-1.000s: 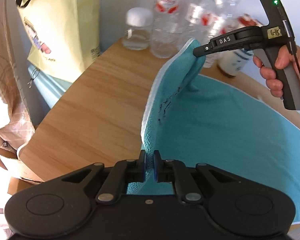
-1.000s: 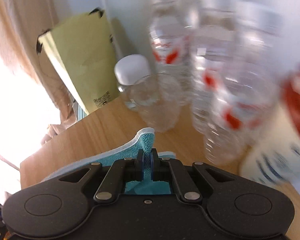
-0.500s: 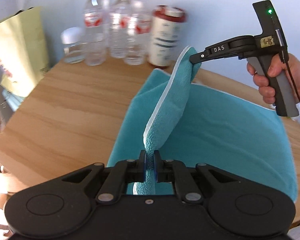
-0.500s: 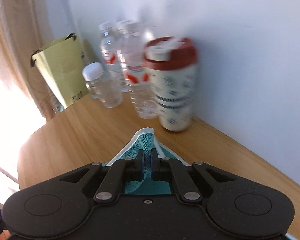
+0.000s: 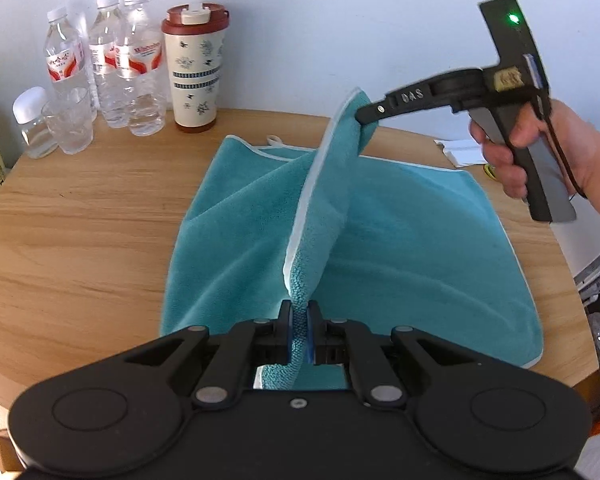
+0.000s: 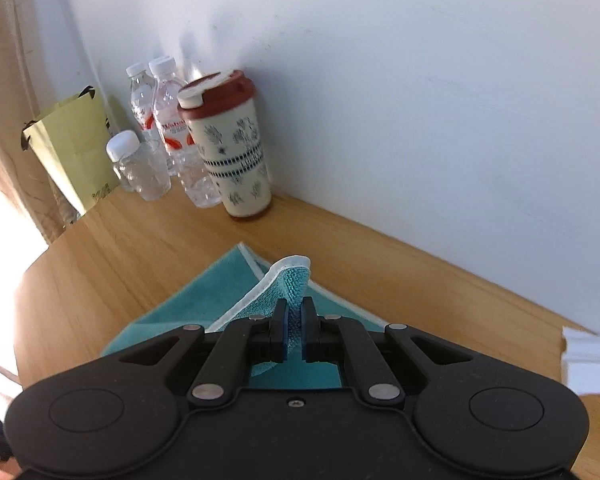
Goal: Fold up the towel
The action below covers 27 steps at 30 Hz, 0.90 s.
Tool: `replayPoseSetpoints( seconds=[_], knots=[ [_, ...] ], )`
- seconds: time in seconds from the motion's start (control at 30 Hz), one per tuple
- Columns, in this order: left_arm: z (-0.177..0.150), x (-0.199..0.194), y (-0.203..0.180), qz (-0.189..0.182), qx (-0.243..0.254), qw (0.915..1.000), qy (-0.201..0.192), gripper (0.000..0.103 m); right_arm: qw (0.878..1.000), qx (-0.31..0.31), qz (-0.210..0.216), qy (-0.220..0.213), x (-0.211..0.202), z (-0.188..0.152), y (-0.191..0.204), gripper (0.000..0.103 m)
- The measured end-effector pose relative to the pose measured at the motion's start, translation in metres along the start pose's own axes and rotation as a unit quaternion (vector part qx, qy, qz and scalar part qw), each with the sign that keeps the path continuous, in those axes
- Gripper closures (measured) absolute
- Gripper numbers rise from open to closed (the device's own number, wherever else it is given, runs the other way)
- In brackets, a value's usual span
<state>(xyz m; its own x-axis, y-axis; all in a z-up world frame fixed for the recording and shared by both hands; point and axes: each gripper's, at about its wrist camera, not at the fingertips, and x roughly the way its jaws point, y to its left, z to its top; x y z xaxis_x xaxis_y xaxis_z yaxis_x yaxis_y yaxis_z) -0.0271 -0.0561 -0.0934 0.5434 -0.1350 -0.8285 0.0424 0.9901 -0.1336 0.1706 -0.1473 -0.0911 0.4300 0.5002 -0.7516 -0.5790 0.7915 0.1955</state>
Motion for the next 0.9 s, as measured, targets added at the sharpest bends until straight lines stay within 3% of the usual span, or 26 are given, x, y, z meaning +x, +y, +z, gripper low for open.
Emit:
replayPoseSetpoints(
  seconds=[0.43, 0.9],
  knots=[
    [-0.005, 0.032, -0.117, 0.014, -0.06, 0.9981, 0.002, 0.097, 0.998, -0.05, 0.043, 0.024, -0.035, -0.032, -0.081, 0.098],
    [-0.01, 0.059, -0.197, 0.005, -0.019, 0.9995, 0.024, 0.097, 0.998, -0.041, 0.038, 0.032, -0.059, -0.067, -0.141, 0.098]
  ],
)
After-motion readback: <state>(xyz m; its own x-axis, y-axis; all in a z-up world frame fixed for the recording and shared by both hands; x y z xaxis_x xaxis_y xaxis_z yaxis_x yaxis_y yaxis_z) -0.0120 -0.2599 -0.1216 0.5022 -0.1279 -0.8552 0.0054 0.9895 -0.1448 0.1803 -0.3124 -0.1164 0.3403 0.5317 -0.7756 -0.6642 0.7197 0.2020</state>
